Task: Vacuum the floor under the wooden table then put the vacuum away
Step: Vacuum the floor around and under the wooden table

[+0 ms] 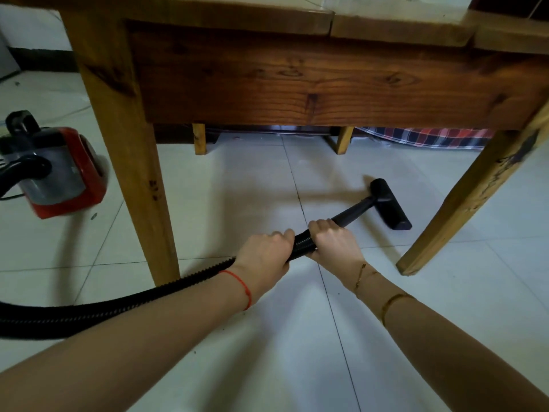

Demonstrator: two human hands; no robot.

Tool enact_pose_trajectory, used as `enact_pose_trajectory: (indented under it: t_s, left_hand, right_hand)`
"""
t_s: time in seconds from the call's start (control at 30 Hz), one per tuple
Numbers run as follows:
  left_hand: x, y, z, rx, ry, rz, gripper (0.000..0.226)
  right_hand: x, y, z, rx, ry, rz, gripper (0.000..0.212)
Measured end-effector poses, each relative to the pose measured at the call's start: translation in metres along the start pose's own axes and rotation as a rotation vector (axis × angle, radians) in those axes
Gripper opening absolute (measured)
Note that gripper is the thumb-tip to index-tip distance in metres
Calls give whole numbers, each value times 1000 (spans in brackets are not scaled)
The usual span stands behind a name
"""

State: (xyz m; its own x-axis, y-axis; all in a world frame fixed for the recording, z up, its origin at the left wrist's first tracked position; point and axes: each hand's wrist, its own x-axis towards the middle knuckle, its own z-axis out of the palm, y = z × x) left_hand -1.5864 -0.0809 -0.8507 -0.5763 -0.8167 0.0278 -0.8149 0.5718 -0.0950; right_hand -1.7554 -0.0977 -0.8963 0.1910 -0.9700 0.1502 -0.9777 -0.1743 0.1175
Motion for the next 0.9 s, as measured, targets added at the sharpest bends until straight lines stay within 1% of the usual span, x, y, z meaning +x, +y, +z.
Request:
enact_pose_trajectory:
  t_s: [0.1, 0.17, 0.33, 0.47, 0.67, 0.8, 0.9]
  left_hand:
    - [20, 14, 3, -32, -7, 18, 27]
    - [27, 17, 1, -46, -11, 10, 27]
    - [17, 2, -24, -58, -70, -61, 27]
    - [-13, -24, -56, -70, -141, -160, 26]
    - [-70, -53, -103, -106, -233, -294, 24]
    - [-106, -59, -135, -122, -315, -333, 27]
    - [-131, -61, -160, -151, -359, -344, 28]
  right_hand:
    - [0, 21, 4, 25, -35, 37, 31]
    - [3, 28, 3, 67, -27, 46, 31]
    - [15, 10, -23, 187, -62, 20, 34]
    - [30, -25, -53, 257, -144, -96, 37]
    - [37, -80, -102, 420, -227, -303, 31]
    - [25, -106, -134, 522, -271, -413, 32]
    - [12, -120, -161, 572, -326, -436, 35]
